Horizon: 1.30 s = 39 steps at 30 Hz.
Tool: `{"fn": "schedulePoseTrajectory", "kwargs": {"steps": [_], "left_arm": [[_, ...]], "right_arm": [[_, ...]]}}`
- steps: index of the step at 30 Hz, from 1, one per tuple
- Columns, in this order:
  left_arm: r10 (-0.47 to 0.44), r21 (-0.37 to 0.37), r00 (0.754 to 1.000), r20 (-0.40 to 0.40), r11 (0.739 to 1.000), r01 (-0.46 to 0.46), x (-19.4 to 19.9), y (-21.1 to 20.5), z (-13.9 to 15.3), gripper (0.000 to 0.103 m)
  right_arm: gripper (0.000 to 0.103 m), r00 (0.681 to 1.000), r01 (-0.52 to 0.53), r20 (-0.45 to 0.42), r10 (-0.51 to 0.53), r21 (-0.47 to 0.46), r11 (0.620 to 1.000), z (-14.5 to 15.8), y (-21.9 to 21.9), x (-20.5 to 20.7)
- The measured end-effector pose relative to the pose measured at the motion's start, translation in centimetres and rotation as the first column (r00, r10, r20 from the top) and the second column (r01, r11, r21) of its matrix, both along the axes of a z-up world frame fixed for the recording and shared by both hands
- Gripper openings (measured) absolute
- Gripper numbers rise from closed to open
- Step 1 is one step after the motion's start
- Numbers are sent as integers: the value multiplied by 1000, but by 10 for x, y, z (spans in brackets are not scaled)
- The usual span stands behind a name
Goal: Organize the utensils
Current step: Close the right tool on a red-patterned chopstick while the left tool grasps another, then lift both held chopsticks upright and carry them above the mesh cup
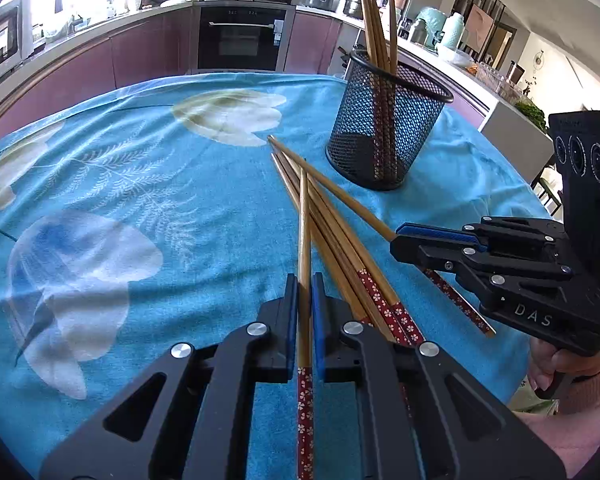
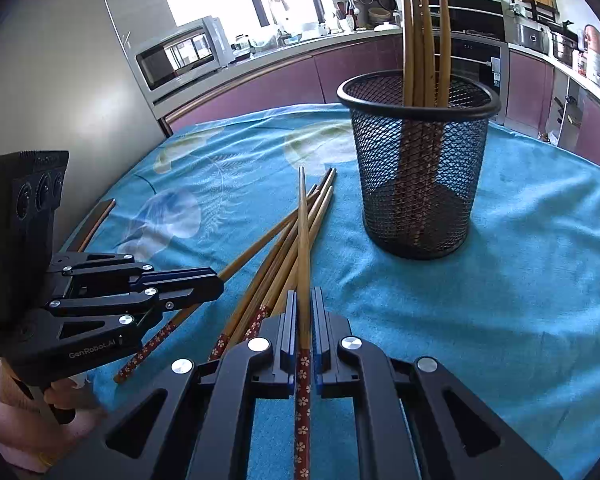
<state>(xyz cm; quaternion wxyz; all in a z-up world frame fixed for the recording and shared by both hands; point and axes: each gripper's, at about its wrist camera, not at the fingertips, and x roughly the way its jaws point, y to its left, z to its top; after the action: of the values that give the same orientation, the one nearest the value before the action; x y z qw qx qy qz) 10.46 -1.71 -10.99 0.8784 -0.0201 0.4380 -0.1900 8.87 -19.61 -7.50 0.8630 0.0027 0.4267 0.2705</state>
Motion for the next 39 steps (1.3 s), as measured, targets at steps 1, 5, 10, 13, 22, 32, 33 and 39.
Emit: {"fn": "schedulePoseTrajectory", "kwargs": {"steps": [1,5,10,13,22,32,33,39], "left_arm": [[-2,2,1000,-1,1000,2,1,-1,-1,8],[-4,6,1000,-13,1000,4,3,0,-3,8],[-23,11,1000,-19,1000,23,8,-3,-4,11],[-30,17,999,-23,999,30,13,-5,-5,12],[-17,8,1000,-27,1000,17,18,-8,-2,8],[-29,-56,999,21,998,30,10,-3,24,7],[-32,-64,999,27,997,33,9,-2,27,7],[-44,-102,997,65,993,51,2,1,48,7]], "right_arm": [[6,1000,-3,-4,2,-7,1000,-1,1,0],[6,1000,-13,-20,13,-21,1000,-4,3,3],[8,999,-23,-33,21,-38,999,-8,9,13],[8,999,-28,-35,26,-42,999,-9,11,19],[6,1000,-21,-22,20,-12,1000,-5,5,19],[6,998,-22,54,20,43,999,23,-12,7],[6,998,-21,60,18,48,999,26,-12,6],[6,994,-9,105,0,79,997,43,-21,0]]}}
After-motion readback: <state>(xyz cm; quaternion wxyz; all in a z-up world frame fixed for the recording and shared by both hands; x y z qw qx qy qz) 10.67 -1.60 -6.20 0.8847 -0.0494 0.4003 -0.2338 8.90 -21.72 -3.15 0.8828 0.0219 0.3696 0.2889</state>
